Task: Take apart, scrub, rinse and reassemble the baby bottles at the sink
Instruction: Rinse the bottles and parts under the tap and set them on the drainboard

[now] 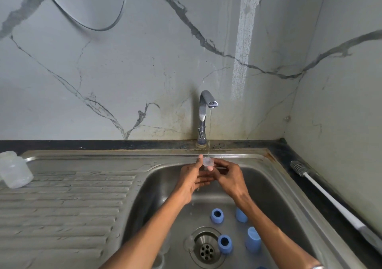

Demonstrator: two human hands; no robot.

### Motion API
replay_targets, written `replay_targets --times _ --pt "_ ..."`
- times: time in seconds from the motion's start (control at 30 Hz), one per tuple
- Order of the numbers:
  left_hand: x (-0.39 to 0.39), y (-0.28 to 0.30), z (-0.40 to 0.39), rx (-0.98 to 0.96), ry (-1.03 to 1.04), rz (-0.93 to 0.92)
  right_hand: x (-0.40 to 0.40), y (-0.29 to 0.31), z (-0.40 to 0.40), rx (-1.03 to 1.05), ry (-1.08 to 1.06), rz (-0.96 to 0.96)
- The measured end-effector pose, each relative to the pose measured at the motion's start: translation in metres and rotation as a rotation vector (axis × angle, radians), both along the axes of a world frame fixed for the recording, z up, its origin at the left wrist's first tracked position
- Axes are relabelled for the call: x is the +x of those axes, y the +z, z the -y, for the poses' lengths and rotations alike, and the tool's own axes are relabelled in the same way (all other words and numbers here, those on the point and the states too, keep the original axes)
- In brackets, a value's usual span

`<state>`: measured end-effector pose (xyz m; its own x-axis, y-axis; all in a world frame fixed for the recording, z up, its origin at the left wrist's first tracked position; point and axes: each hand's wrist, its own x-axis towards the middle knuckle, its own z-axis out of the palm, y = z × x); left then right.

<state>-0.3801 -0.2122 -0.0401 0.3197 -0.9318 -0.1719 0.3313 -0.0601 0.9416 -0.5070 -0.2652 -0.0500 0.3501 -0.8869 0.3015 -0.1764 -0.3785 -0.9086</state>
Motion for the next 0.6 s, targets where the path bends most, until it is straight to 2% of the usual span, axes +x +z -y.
replay_targets --times 0.23,0.4,0.5,0.6 --pt "-0.0009 -0.003 0.0004 0.079 0.002 0.169 -0.0017 -0.0029 0.0048 0.02 -0.098 0.008" --pt "-0.0023 -0.0022 0.0012 0.064 -0.014 0.056 -0.001 -0.0025 0.003 0.013 -0.113 0.009" --pt "0.0014 -0.0044 0.0022 0.027 0.024 0.075 -0.0031 -0.0015 0.0014 0.035 -0.155 0.036" --pt "0.0047 -0.005 0.002 0.002 0.031 0.092 -0.0023 0.0008 -0.0008 0.056 -0.109 0.037"
